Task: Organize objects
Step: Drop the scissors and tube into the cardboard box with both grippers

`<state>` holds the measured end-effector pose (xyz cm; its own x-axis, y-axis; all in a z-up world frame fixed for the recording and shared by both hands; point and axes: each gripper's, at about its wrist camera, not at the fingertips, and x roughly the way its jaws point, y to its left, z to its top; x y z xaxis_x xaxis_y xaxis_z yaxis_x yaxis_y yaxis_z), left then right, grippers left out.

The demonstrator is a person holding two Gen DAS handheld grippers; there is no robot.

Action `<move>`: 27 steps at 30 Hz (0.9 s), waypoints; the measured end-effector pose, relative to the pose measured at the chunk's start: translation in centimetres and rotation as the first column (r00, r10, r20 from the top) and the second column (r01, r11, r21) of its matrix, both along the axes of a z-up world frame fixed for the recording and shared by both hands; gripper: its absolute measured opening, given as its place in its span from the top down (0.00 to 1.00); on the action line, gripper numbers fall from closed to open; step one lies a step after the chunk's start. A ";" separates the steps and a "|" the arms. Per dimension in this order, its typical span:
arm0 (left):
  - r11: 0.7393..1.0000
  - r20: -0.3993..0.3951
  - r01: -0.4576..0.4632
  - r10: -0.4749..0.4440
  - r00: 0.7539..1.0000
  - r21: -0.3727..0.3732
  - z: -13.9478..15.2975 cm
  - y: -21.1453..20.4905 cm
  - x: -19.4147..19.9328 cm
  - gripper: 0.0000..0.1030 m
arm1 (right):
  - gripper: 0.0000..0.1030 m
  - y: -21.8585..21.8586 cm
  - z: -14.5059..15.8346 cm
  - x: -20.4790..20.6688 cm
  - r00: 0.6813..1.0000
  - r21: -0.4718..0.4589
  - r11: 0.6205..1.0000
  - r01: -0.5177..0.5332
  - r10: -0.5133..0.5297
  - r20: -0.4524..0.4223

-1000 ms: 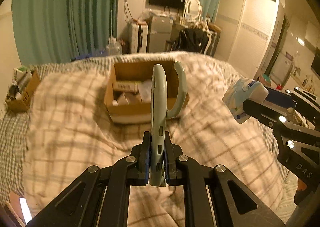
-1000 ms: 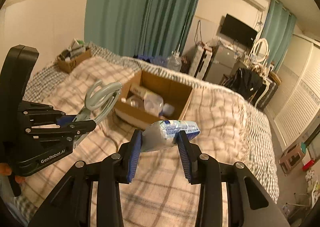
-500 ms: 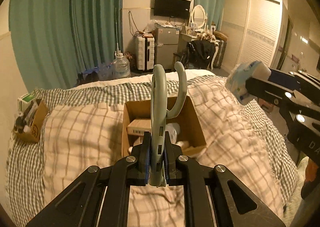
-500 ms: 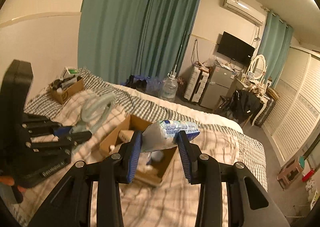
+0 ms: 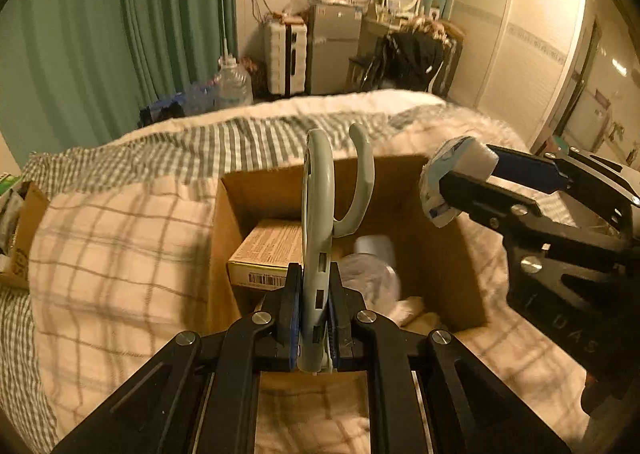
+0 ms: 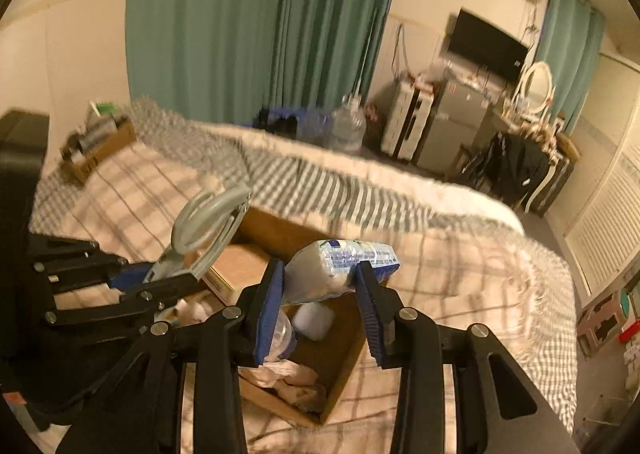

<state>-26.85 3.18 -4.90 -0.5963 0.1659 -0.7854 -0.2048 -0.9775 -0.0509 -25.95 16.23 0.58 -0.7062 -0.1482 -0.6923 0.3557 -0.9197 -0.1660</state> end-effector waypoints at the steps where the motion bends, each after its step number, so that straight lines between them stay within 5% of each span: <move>1: 1.000 0.008 0.000 0.000 1.000 0.003 -0.5 0.1 -0.5 0.90 | 0.65 0.1 -1.0 -0.7 1.000 0.001 1.000 0.000 0.000 0.013; 12: 0.998 0.064 0.054 -0.055 0.996 0.021 -3.6 1.3 -2.1 0.90 | 0.63 1.6 -5.7 -3.0 0.995 -0.042 0.999 0.006 -0.002 0.095; 22: 1.000 0.036 0.014 -0.014 0.999 0.012 -2.8 0.9 -1.5 0.80 | 0.49 3.0 -2.2 -1.2 0.998 -0.067 0.996 0.054 -0.050 0.048; 27: 1.000 -0.044 -0.010 0.009 0.999 -0.017 0.7 0.6 0.4 0.40 | 0.43 3.8 0.6 0.7 0.995 -0.054 0.994 0.097 -0.096 0.010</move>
